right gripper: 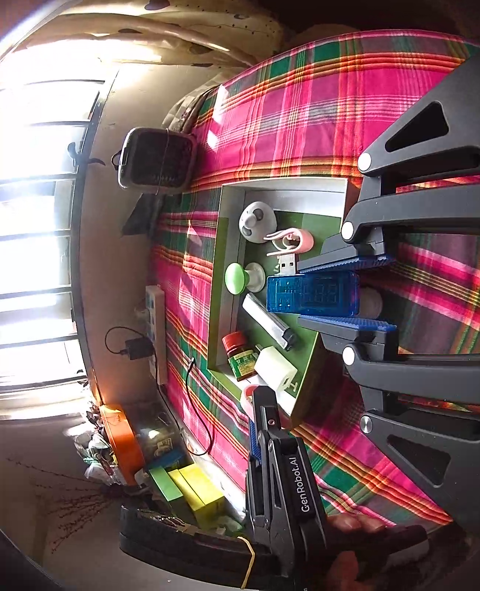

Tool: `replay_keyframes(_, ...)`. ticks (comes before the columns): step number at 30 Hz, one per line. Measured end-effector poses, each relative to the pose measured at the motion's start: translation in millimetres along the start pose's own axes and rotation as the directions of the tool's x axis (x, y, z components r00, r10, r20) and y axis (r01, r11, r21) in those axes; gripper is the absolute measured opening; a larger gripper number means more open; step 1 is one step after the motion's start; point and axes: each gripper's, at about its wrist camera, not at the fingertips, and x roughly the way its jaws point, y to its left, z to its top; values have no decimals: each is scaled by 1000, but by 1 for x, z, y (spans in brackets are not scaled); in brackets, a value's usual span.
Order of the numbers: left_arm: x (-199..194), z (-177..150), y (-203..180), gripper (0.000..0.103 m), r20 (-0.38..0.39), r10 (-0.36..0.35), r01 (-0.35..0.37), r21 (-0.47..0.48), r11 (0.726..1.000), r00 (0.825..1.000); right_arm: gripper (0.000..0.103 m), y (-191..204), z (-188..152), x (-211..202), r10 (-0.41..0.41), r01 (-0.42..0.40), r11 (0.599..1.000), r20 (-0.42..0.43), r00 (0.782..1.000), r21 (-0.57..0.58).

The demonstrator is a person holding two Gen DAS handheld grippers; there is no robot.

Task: Organize rigid objects
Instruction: 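Carry the pink clip with the left gripper into the box while the right gripper carries the blue module, then lower and open both grippers to release the pink clip and blue module in the box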

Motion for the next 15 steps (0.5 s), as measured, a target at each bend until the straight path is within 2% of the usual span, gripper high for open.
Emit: replay_keyframes(15, 42, 26, 4, 17, -40, -27, 26, -10, 1000, 999, 23, -11, 15, 51, 28, -27, 1000, -79, 996, 11)
